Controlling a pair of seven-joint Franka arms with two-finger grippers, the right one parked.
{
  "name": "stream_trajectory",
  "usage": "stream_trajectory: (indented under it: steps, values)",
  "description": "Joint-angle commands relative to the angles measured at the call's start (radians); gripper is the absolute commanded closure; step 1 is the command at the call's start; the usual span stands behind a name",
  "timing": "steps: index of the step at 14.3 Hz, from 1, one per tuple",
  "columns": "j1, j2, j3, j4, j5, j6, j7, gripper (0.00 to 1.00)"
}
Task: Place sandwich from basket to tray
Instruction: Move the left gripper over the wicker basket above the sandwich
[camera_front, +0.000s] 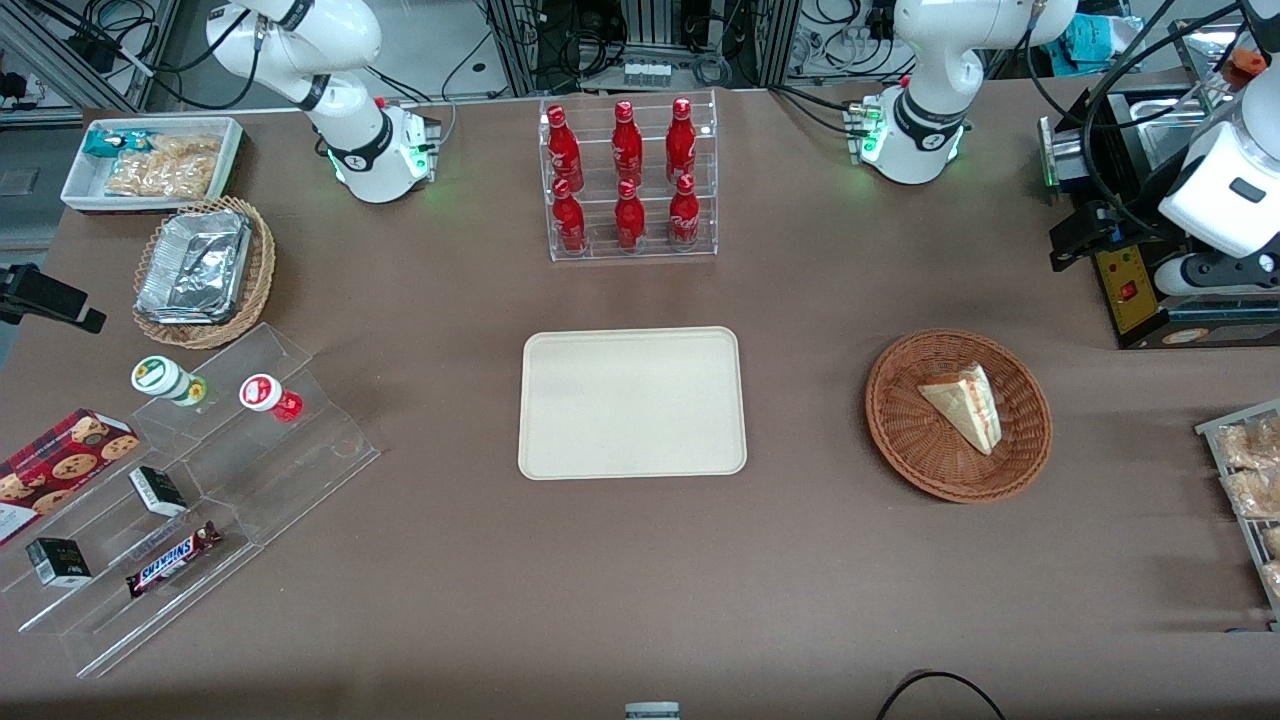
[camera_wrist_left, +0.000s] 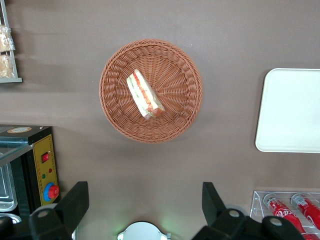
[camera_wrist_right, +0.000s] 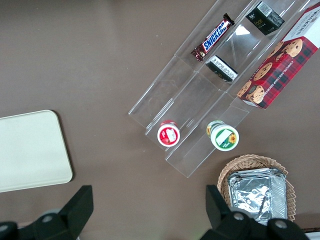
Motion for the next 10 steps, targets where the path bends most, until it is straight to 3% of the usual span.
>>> stream_trajectory:
  steps: [1, 6, 10]
  values:
    - [-0.006, 0.013, 0.009, 0.025, -0.013, -0.026, 0.021, 0.00]
    - [-0.006, 0.028, 0.009, -0.110, -0.007, -0.006, 0.020, 0.00]
    - [-0.003, 0.010, 0.010, -0.381, 0.004, 0.289, 0.017, 0.00]
